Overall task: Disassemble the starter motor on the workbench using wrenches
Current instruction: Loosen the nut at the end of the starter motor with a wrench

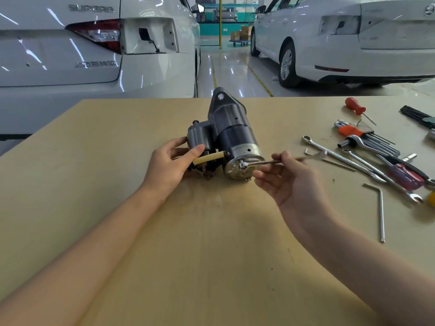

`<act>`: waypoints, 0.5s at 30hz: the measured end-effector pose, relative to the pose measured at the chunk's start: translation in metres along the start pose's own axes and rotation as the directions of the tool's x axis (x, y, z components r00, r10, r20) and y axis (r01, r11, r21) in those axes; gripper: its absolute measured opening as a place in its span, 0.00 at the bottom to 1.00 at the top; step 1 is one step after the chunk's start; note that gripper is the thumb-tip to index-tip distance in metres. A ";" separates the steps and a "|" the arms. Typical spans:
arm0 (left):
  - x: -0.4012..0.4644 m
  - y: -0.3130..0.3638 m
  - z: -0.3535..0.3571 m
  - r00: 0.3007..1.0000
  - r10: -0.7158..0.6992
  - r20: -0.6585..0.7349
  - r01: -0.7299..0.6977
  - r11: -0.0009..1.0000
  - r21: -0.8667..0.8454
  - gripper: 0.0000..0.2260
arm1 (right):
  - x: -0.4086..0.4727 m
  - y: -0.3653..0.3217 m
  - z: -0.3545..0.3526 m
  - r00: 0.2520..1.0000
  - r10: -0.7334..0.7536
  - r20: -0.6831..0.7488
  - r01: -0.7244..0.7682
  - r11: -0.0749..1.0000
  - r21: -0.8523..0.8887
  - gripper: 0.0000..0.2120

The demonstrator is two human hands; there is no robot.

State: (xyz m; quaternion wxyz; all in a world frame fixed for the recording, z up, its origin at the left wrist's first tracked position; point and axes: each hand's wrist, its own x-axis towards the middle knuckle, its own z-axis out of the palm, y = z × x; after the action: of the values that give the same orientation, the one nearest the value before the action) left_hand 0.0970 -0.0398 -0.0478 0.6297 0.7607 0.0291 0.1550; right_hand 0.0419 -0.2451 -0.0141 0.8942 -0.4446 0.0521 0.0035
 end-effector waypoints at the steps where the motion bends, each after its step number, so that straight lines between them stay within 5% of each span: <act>1: 0.000 0.000 0.000 1.000 0.000 -0.001 0.000 1.000 0.000 0.24 | 0.000 -0.002 0.001 0.993 -0.106 0.045 0.111 0.985 -0.133 0.11; 4: -0.001 0.001 -0.001 1.000 0.002 0.003 -0.002 1.000 0.011 0.25 | -0.003 -0.005 0.007 0.884 -0.369 0.286 0.466 0.749 -0.471 0.08; 6: -0.001 0.002 -0.002 1.000 -0.002 0.005 0.002 1.000 0.017 0.26 | -0.005 -0.001 0.014 0.759 -0.431 0.488 0.650 0.447 -0.615 0.05; 11: -0.002 0.003 -0.002 1.000 -0.021 0.020 0.021 1.000 0.003 0.29 | -0.012 0.025 0.020 0.539 -0.129 0.832 0.754 -0.366 -0.545 0.07; 13: -0.002 0.003 -0.002 1.000 -0.020 0.020 0.020 1.000 0.011 0.28 | -0.012 0.030 0.020 0.520 -0.067 0.852 0.710 -0.520 -0.474 0.07; 15: -0.002 0.004 -0.002 1.000 -0.020 0.023 0.020 1.000 0.004 0.30 | -0.013 0.025 0.020 0.485 -0.092 0.870 0.711 -0.538 -0.453 0.07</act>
State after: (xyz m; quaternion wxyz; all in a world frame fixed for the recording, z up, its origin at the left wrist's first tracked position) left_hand 0.0934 -0.0390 -0.0443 0.6299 0.7634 0.0299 0.1397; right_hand 0.0294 -0.2135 -0.0204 0.0687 -0.8821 -0.3716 -0.2812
